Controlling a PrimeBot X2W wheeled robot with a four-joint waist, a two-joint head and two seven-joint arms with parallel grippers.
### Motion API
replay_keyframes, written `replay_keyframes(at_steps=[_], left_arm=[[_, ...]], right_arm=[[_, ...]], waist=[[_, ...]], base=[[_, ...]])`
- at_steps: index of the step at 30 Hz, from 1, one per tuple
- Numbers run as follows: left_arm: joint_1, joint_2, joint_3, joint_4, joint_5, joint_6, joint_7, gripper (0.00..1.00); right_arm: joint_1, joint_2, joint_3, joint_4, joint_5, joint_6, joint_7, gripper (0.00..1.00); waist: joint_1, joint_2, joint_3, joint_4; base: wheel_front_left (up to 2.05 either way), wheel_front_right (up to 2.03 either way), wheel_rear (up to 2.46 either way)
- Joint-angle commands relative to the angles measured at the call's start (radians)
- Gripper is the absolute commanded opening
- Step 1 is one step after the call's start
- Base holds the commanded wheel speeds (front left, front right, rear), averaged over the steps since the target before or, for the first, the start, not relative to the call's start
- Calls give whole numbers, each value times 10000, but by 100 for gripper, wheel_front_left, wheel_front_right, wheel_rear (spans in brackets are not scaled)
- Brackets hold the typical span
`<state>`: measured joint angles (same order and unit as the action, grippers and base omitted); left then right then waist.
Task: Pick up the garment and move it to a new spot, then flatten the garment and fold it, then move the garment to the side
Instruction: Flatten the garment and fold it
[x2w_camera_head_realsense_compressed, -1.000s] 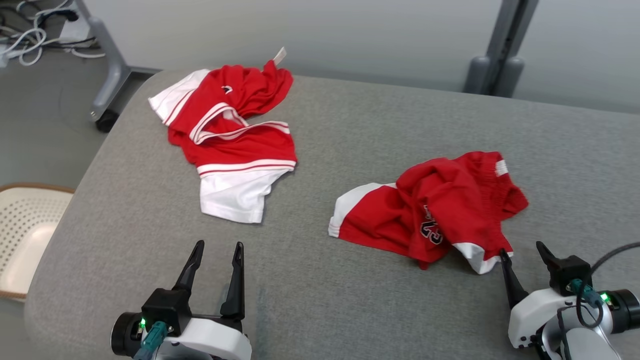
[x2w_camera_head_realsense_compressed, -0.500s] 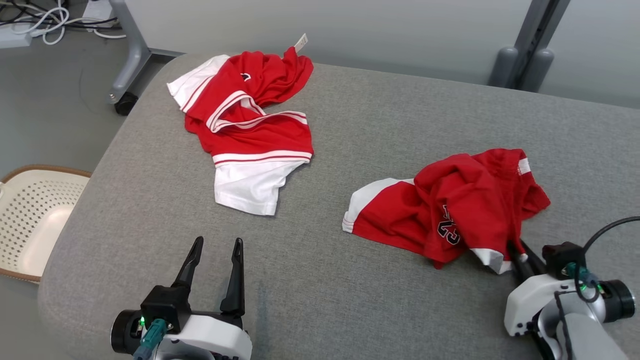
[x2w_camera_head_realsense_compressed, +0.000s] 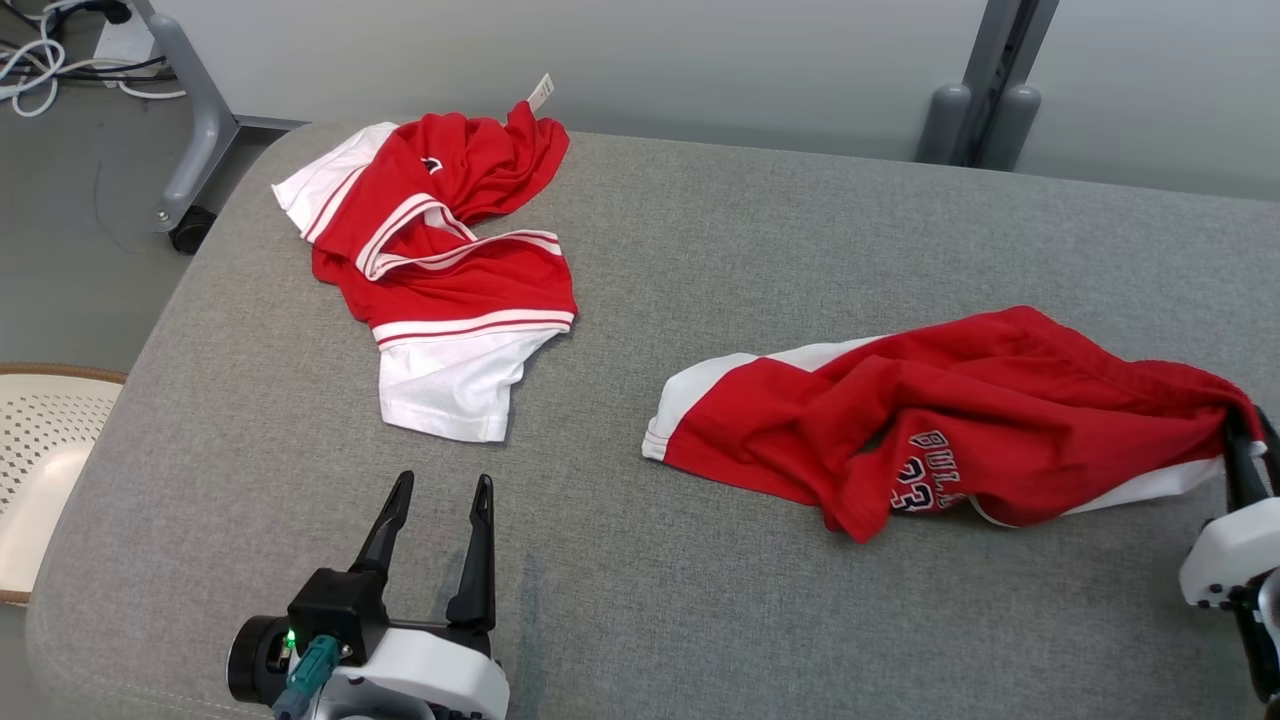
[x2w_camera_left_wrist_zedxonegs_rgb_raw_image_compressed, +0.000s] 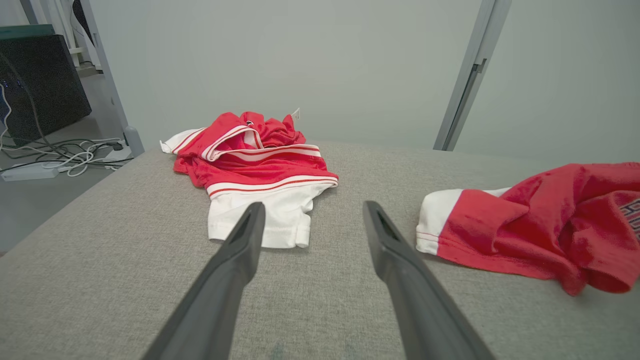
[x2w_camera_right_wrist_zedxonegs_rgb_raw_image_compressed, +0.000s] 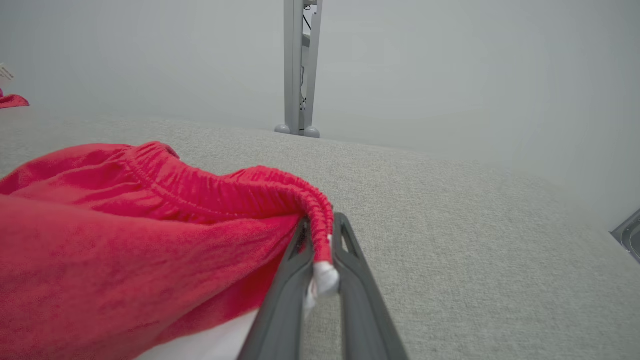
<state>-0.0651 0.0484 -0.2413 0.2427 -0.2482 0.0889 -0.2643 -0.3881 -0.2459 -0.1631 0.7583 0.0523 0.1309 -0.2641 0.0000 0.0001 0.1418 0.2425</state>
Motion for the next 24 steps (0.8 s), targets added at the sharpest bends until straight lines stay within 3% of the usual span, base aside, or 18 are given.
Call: replay_keyframes(at_steps=[1,4,5,7,12,17,24], left_arm=[[-154,39,16,3,-41,-27,-9,100],[-188,39,7,17,-41,-39,-9,100],[-203,39,6,26,-40,-43,-9,100],[-232,37,14,34,-44,-43,-9,100],[-150,37,13,59,-23,-15,-9,100],[-97,39,6,79,10,-30,-8,100],[70,39,95,101,108,-89,-8,100]], right_arm=[[75,-82,-42,-5,-70,-2,37,0],[84,-282,-317,123,-231,-2,78,0],[75,-368,-440,118,-335,-2,69,21],[26,-418,-717,19,-594,-2,23,100],[96,-57,-1045,-445,-812,-2,-15,100],[750,620,-866,-2059,-425,-2,-11,100],[2465,1408,176,-4534,483,-2,-9,100]], waist=[[0,-1,7,-13],[0,-1,30,-50],[0,-1,39,-59],[0,-1,57,-80],[0,-1,-15,-233],[0,-1,-190,-480],[0,-1,-340,-801]], base=[[0,0,0],[0,0,0],[0,0,0],[0,0,0],[0,0,0],[0,0,0],[0,0,0]])
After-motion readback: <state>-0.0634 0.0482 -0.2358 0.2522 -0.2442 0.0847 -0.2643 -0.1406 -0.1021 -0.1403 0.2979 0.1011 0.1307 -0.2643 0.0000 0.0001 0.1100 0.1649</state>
